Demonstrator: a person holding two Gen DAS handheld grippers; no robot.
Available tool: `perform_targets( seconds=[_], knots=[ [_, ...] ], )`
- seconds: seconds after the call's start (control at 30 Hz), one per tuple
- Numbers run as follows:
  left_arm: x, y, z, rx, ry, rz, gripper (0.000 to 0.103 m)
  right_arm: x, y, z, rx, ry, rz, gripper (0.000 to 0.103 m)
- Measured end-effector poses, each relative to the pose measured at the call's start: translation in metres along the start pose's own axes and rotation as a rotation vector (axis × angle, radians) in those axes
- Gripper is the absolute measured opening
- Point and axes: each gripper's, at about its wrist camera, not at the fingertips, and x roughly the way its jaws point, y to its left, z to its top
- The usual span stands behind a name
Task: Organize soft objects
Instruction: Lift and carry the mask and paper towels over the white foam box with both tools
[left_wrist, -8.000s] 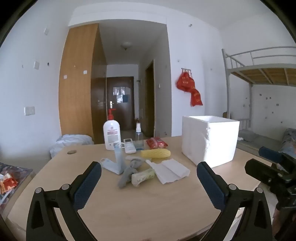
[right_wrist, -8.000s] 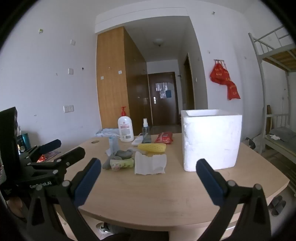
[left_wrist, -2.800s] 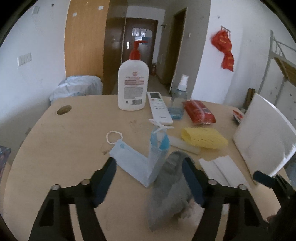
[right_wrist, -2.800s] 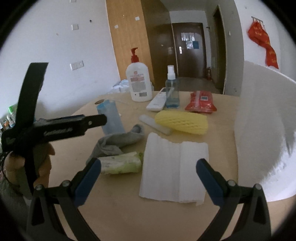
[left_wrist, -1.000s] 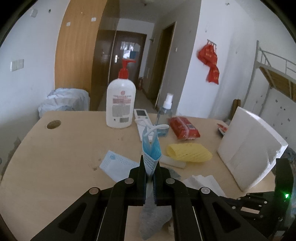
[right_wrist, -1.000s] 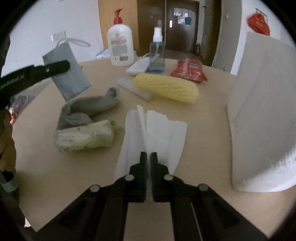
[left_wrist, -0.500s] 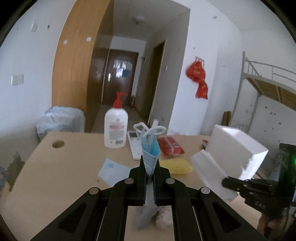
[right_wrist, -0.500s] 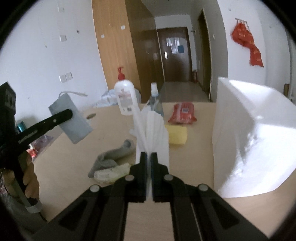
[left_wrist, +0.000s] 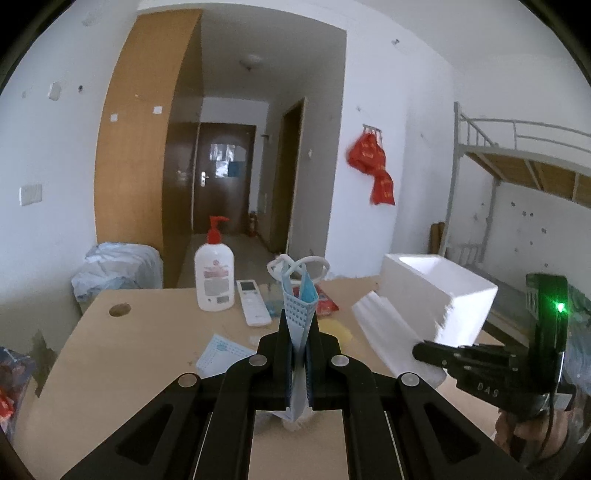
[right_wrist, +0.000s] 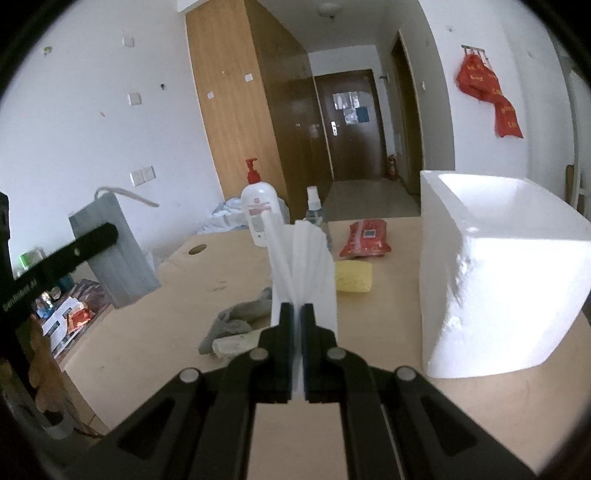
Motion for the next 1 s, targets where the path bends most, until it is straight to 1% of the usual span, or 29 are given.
perform_targets(
  seconds=[0.1, 0.2, 0.4, 0.7, 1.0],
  knots=[
    [-0.002, -0.008, -0.003, 0.007, 0.015, -0.011, 0.006, -0.010, 0.000, -0.002, 0.005, -0.011, 0.000, 0.006],
    [-0.003, -0.013, -0.004, 0.008, 0.011, -0.017, 0.006, -0.023, -0.001, -0.003, 0.005, -0.036, -0.011, 0.006],
    [-0.002, -0.033, -0.004, 0.026, 0.023, -0.058, 0.006, -0.043, -0.009, -0.010, 0.024, -0.065, -0.053, 0.006],
    [0.008, -0.086, -0.007, 0.076, 0.043, -0.175, 0.006, -0.095, -0.040, -0.022, 0.074, -0.133, -0.163, 0.006],
    [0.027, -0.142, -0.011, 0.112, 0.080, -0.303, 0.006, -0.135, -0.070, -0.036, 0.130, -0.168, -0.281, 0.006]
  ],
)
